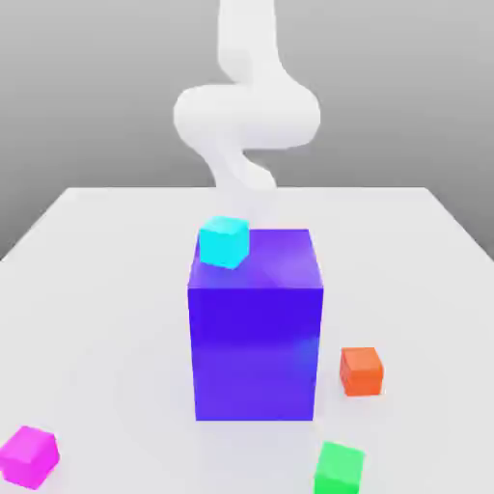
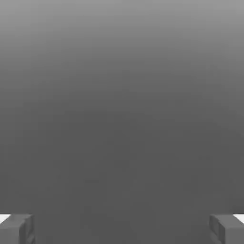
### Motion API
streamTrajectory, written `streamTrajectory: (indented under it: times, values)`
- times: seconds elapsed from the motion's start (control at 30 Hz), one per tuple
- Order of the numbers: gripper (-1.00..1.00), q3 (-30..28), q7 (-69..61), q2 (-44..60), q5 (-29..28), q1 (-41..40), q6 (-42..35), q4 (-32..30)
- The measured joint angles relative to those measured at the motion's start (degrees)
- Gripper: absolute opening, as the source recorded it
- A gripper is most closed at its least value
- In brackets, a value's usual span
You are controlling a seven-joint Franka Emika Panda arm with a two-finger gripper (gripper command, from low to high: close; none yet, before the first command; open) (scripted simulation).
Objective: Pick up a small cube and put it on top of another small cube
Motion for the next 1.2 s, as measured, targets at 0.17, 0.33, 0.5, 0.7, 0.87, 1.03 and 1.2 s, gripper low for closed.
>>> streamTrajectory:
  times: [0.17,0.33,0.5,0.7,0.87,1.03,1.2]
  values:
    - [0.00,-2.6,-1.3,10.7,-1.2,-2.0,3.2,0.1]
    - [0.00,-5.6,-3.3,21.0,-1.4,-3.8,6.3,0.3]
    - [0.00,-8.9,-6.2,31.4,-0.2,-5.5,9.4,0.4]
    - [0.00,-11.1,-11.3,44.1,3.4,-9.9,13.2,0.6]
    - [0.00,-11.2,-16.1,54.7,7.2,-13.6,16.1,0.8]
    - [0.00,-9.6,-20.0,65.2,10.8,-17.6,20.8,1.8]
    - [-1.00,-7.7,-21.4,70.7,12.5,-19.3,24.8,3.0]
